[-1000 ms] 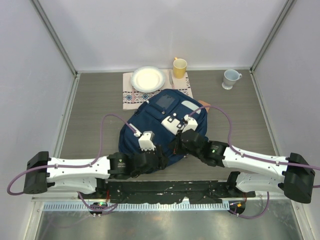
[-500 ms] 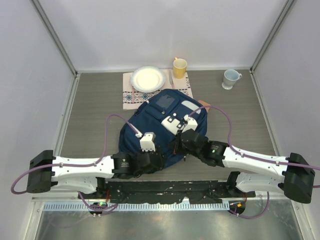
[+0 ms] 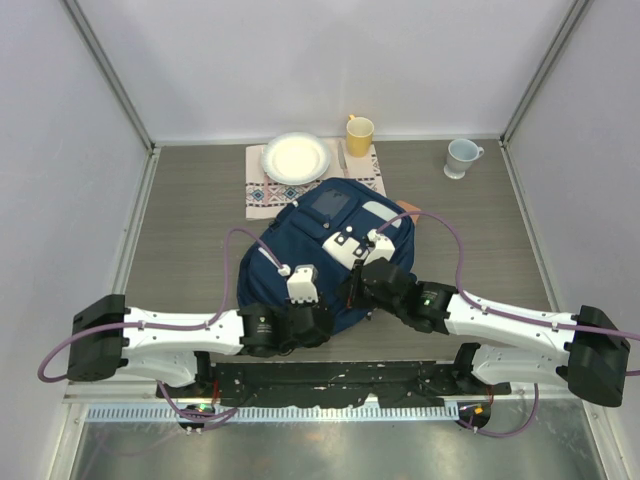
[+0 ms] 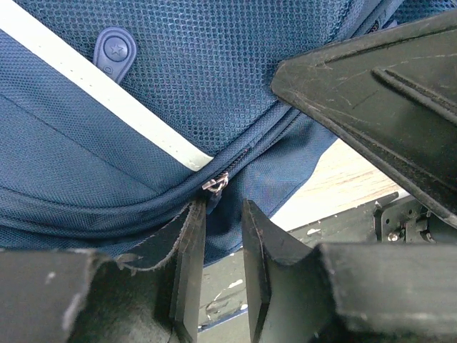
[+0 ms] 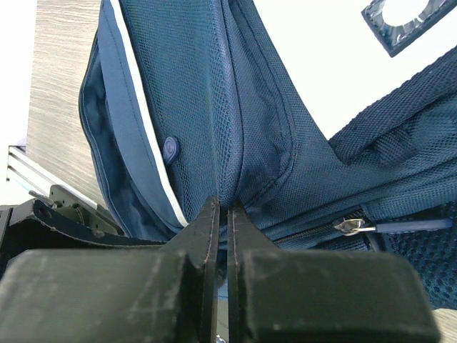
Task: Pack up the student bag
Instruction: Unzip the student bag at the center of the board.
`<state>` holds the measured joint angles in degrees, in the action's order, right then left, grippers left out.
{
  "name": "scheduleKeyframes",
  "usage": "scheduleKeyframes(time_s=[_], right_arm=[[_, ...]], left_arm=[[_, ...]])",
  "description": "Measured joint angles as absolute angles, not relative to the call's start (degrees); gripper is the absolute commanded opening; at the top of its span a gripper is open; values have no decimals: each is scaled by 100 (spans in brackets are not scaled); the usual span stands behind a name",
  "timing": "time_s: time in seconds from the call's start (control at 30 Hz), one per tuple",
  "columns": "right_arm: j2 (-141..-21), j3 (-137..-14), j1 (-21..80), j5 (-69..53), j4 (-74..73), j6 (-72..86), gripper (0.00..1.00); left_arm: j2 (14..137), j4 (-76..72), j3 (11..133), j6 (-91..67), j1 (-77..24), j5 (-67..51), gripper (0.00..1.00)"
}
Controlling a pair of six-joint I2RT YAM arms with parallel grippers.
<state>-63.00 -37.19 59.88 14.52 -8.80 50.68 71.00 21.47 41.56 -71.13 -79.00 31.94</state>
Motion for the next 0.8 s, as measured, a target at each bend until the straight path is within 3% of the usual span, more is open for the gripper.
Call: scheduleKeyframes(time_s=[0.2,0.6,0.7,0.73,0.8], right_arm=[[-6274,-3717,5983,1444,-869,5068,1],[-6259,-3717,5959,1431,-867,5006,1],[-6259,-3717,5955,1426,-867,4984,1],[-6259,-3717,5955,1426,-864,4982,1],[-6259,-3717,5955,1426,-862,4980,1]], left_arm=[[7113,2158,4156,-7338,-7900,3496,31],[7328,2263,4187,-7852,-7946,3872,10],[7378,2241,4189,-7933,-7950,3916,9],[7380,2235,4189,-7942,-7950,3922,15],[7380,2209,4185,-7953,-7950,3931,18]])
